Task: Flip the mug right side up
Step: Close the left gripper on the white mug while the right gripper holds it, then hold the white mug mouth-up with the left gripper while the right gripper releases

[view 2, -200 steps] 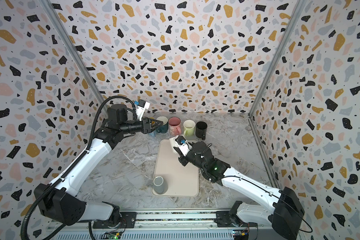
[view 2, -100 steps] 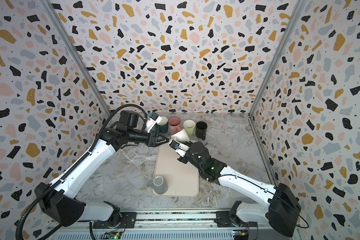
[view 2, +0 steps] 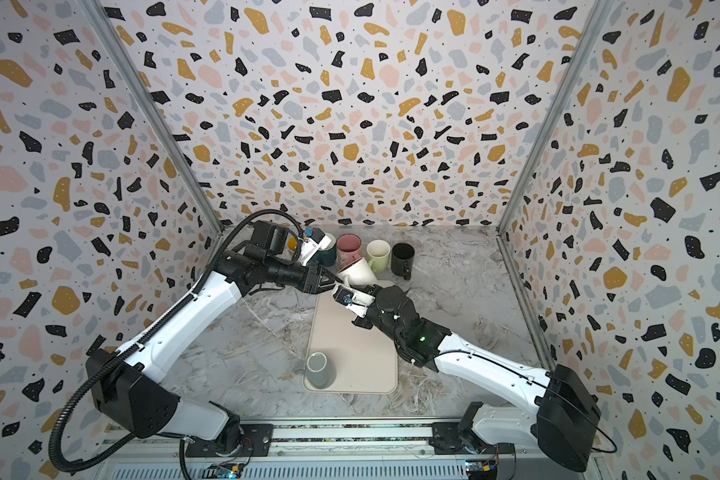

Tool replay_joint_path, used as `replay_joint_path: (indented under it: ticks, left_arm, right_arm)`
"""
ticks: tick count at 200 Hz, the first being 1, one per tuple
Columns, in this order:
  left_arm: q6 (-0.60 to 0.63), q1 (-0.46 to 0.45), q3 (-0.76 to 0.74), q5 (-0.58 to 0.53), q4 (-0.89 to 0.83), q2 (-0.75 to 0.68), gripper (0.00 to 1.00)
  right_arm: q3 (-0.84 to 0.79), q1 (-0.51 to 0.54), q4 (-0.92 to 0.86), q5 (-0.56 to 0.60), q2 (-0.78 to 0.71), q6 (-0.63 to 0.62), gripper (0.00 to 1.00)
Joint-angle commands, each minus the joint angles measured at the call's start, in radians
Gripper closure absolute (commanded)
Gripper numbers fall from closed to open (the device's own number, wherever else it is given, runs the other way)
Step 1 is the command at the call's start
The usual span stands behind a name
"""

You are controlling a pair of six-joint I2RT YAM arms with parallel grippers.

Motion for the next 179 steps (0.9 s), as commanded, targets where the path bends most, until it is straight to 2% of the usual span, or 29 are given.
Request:
replay_joint_path:
  ticks: [1,107,179]
  left_arm:
    - [-0.041,-0.004,0.024,0.037,0.071,-0.015,0.50]
    - [-0.047,-0.015,0.003,0.029,0.044,0.001,0.50]
    - [-0.082,-0.022,0.009,0.040,0.064,0.025,0.52]
  right_arm:
    - [0.056,0.011,0.091,0.029,-0.013,-0.028,1.00]
    - [0.053,0.035,0.140,0.060,-0.001,-0.054,1.00]
    - [0.042,0.087,0.204,0.144,0.026,-0.126,1.00]
